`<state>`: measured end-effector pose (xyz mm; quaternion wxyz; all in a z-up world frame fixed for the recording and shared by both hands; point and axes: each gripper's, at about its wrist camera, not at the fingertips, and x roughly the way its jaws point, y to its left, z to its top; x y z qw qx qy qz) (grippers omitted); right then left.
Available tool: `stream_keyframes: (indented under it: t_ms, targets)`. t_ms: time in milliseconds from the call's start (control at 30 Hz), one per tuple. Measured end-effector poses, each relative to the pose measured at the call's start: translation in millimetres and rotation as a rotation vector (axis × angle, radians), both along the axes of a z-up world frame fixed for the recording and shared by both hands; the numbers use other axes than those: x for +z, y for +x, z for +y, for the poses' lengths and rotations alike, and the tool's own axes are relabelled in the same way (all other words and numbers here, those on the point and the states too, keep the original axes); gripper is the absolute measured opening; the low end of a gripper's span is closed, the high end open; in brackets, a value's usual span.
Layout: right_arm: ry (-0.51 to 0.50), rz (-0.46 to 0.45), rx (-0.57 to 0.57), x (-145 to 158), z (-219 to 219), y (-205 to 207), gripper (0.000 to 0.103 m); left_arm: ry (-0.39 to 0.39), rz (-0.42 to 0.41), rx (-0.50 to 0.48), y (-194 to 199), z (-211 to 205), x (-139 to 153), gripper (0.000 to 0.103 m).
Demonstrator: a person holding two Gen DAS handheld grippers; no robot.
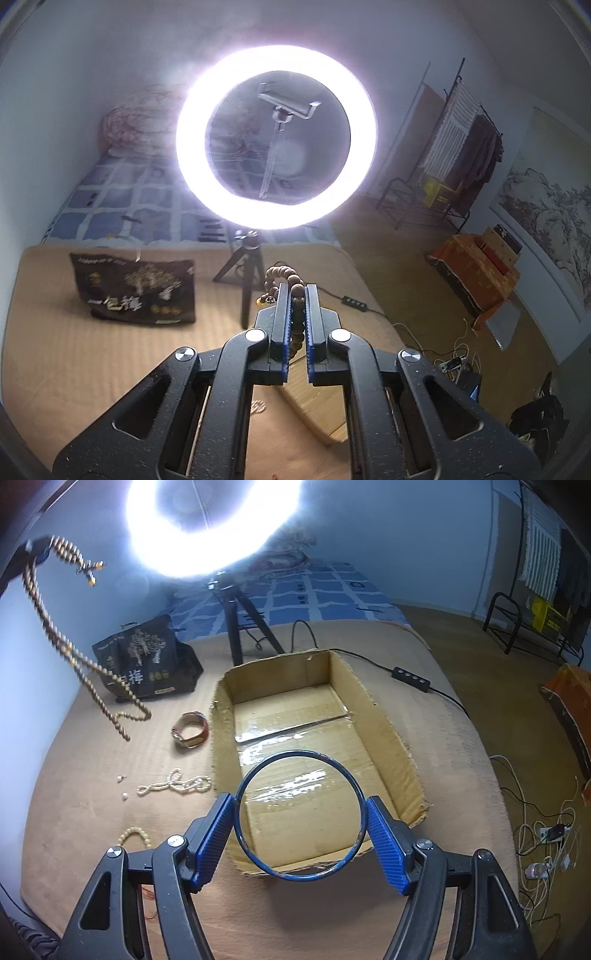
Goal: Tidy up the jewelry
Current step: 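Carry the bangle with the right tool while the left tool lifts the necklace over the box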
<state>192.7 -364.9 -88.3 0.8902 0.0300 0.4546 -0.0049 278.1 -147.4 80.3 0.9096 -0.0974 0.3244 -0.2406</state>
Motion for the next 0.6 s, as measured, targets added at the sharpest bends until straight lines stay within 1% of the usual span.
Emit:
stream_keyframes:
  t_ms: [133,367,467,600]
  targets:
    - [-0.008,0.008,-0.012,-5,-11,2,0.073,-0.002,0.002,-0.017,13,-22,0,0.004]
    - [-0.007,0.021,-0.043,-13,-33,8,0.073,0.005,0.002,-0.059,27,-64,-7,0.004]
    - [-0.004,0.026,-0.046,-16,-37,11,0.073,0.018,0.009,-0.069,32,-81,-15,0.004]
    - [0.000,0.034,-0.042,-20,-40,12,0.073,0.041,0.040,-0.075,42,-98,-36,0.004]
